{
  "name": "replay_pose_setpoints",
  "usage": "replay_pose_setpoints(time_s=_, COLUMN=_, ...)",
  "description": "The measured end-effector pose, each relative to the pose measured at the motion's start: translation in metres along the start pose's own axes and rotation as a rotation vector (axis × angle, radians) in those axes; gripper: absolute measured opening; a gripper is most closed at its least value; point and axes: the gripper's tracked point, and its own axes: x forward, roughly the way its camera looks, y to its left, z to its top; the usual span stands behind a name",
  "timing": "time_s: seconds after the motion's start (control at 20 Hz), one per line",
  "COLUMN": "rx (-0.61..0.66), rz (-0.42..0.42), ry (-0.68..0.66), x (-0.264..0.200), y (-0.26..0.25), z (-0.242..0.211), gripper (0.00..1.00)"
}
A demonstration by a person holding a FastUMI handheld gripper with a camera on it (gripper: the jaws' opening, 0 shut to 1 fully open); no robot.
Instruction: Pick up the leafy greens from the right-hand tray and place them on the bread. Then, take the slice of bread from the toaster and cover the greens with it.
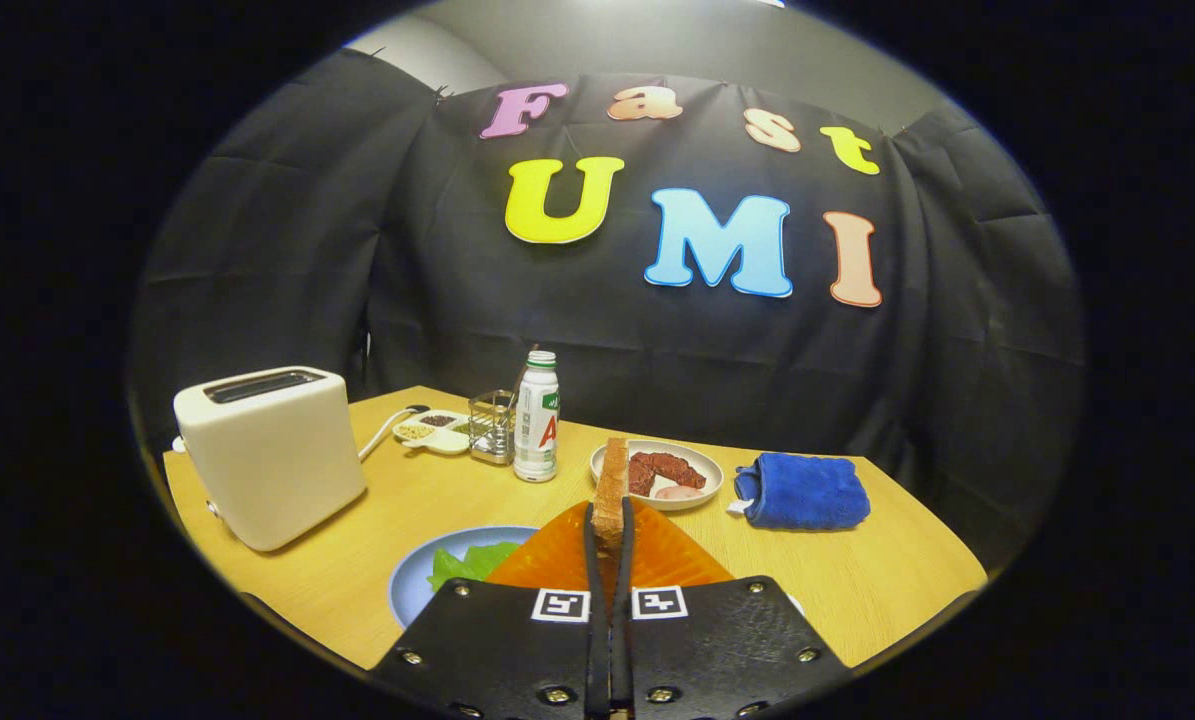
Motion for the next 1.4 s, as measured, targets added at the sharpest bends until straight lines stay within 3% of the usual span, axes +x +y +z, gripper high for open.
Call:
replay_pose_setpoints(time_s=0.85, rx=0.060, rz=0.191, ry=0.159, x=0.003, y=0.072, z=-0.054, gripper=0.01)
replay_pose_setpoints(time_s=1.4, rx=0.057, rz=0.243, ry=0.264, x=0.005, y=0.096, z=-0.086, gripper=0.01)
